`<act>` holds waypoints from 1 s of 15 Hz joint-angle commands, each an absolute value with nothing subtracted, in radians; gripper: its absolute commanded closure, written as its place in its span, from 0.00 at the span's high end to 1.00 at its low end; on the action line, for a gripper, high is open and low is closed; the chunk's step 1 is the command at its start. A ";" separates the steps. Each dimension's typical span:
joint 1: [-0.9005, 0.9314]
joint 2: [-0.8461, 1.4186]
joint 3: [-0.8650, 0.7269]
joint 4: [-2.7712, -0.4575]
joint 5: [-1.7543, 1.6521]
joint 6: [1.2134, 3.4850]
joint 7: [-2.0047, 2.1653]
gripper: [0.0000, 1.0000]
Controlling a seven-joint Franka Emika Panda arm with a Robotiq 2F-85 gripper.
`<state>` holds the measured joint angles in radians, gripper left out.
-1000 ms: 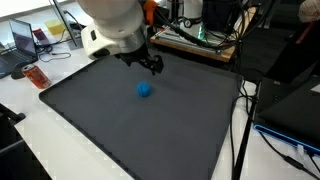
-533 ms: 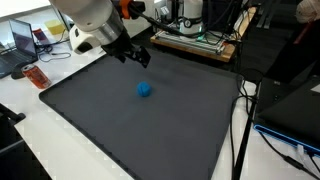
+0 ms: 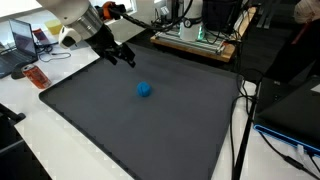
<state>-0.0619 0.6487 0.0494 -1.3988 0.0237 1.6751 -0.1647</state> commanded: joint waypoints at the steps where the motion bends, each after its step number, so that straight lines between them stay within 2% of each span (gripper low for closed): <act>1: -0.111 0.581 0.055 -1.528 0.094 1.783 -0.242 1.00; 15: -0.289 0.552 0.107 -1.797 0.374 2.155 -0.627 1.00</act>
